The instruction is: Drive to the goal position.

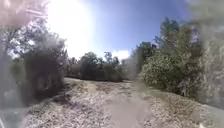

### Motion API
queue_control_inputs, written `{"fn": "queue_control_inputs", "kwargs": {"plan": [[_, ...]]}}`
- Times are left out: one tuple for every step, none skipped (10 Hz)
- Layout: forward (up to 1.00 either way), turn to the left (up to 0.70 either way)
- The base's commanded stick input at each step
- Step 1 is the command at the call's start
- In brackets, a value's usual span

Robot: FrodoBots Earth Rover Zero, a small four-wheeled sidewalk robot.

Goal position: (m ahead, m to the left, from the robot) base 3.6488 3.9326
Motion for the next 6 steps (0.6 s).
{"fn": "queue_control_inputs", "kwargs": {"plan": [[0.30, 0.00], [0.30, 0.00], [0.30, 0.00], [0.30, 0.00], [0.30, 0.00], [0.30, 0.00]]}}
